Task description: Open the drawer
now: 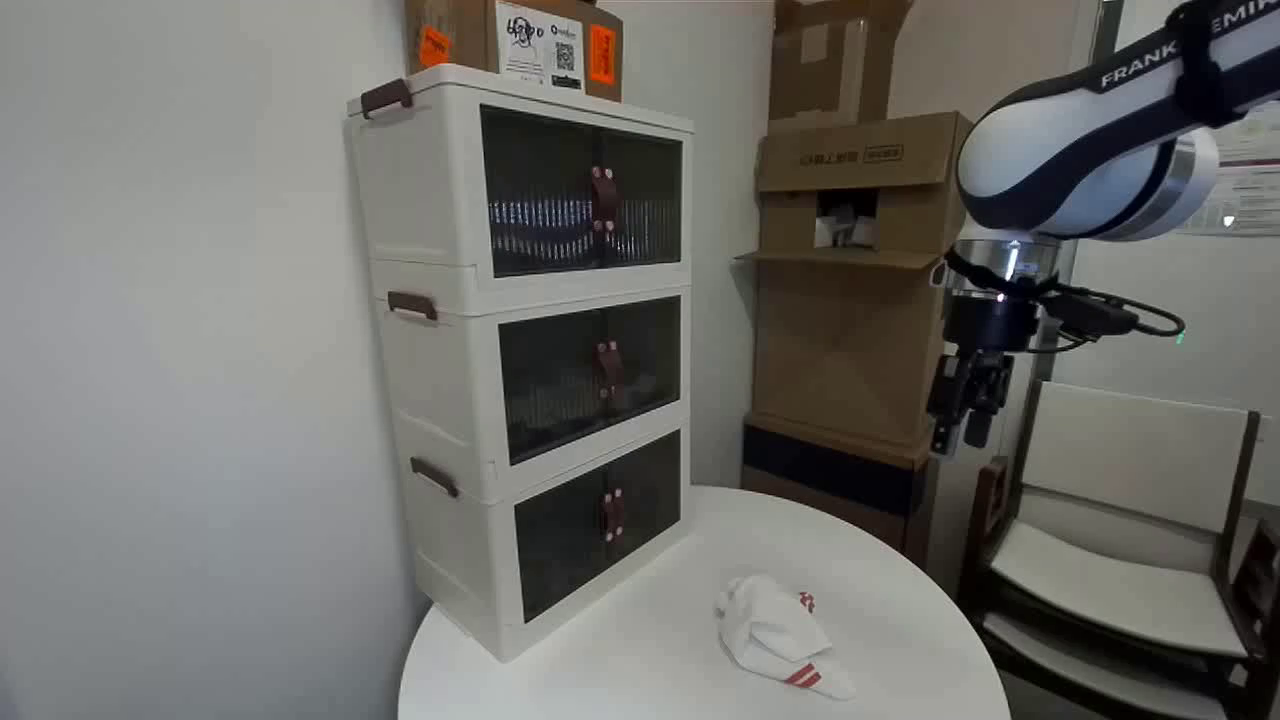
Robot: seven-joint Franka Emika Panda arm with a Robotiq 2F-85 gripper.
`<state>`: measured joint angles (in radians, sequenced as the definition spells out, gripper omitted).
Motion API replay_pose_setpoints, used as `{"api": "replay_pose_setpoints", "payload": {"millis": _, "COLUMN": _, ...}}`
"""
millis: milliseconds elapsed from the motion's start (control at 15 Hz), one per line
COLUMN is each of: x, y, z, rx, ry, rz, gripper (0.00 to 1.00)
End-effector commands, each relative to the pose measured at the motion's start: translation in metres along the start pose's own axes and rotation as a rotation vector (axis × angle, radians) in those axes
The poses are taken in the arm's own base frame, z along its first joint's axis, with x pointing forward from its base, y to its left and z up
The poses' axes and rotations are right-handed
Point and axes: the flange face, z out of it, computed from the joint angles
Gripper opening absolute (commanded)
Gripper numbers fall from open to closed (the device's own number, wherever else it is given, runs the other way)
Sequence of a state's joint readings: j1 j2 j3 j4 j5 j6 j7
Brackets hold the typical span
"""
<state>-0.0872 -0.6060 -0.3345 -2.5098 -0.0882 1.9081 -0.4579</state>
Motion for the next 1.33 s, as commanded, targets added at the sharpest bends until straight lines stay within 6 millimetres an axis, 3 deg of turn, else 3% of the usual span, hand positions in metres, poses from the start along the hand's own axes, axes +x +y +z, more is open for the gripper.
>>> {"api": "replay_pose_setpoints", "payload": {"millis": 0, "x": 0.0, "y": 0.0, "z": 0.0, "rx": 0.0, "ry": -0.001, "rz": 0.0, "gripper": 1.0}}
{"api": "replay_pose_setpoints", "payload": {"millis": 733, "x": 0.0, "y": 0.0, "z": -0.001, "rx": 0.0, "ry": 0.0, "rz": 0.0, "gripper": 1.0}}
{"api": "replay_pose_setpoints", "payload": {"millis": 800, "x": 0.005, "y": 0.007, "z": -0.008, "rx": -0.143, "ry": 0.033, "rz": 0.001, "gripper": 1.0}}
{"api": "replay_pose_setpoints", "payload": {"millis": 1000, "x": 0.046, "y": 0.009, "z": -0.032, "rx": -0.284, "ry": 0.11, "rz": -0.063, "gripper": 1.0}}
{"api": "replay_pose_setpoints", "payload": {"millis": 1267, "x": 0.124, "y": -0.032, "z": -0.044, "rx": -0.465, "ry": 0.251, "rz": -0.171, "gripper": 1.0}}
